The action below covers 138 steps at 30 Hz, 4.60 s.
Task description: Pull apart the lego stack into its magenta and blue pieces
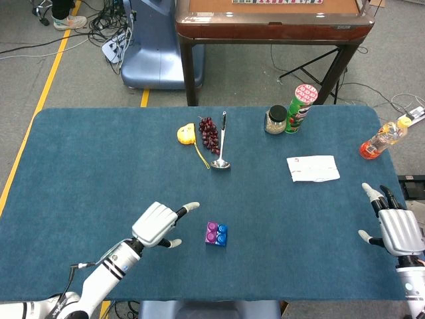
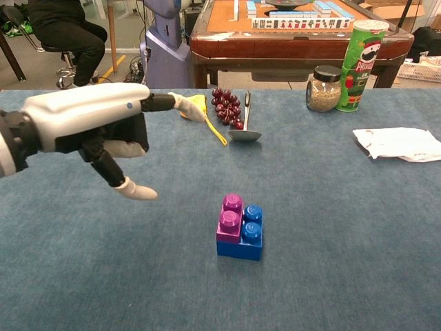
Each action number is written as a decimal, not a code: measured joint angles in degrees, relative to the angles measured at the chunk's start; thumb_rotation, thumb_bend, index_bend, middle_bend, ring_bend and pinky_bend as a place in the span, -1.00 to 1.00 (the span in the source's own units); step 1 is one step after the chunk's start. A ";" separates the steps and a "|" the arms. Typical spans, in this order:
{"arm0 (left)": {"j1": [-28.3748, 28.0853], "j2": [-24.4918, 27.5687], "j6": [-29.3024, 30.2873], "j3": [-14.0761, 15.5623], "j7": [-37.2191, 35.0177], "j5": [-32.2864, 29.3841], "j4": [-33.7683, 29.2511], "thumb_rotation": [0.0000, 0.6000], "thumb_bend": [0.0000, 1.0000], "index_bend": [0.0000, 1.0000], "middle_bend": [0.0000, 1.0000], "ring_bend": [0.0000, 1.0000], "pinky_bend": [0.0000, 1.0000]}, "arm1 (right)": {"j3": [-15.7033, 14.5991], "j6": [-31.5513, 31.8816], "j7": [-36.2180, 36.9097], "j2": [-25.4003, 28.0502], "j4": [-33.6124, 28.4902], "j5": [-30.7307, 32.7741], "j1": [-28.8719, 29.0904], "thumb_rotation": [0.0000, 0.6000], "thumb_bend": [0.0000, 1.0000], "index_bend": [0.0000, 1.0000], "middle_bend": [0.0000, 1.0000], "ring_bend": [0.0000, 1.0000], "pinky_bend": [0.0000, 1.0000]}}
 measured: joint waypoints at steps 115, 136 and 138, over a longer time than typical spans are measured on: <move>-24.58 -17.53 0.72 4.63 15.91 -29.38 14.22 1.00 -0.98 -0.18 1.00 0.93 1.00 | -0.68 -1.40 3.10 -1.22 3.24 0.74 0.06 1.00 -1.00 -0.78 -0.59 -0.63 -0.17; -24.30 -17.67 0.97 5.03 14.61 -28.05 14.52 1.00 -0.98 0.09 1.00 0.93 1.00 | -0.63 -1.70 3.37 -1.44 3.44 0.71 0.27 1.00 -1.00 -0.78 -0.59 -0.63 -0.17; -24.15 -17.64 1.13 5.06 14.42 -27.84 14.53 1.00 -0.98 0.09 1.00 0.93 1.00 | -0.62 -1.70 3.44 -1.44 3.47 0.72 0.27 1.00 -1.00 -0.78 -0.59 -0.63 -0.17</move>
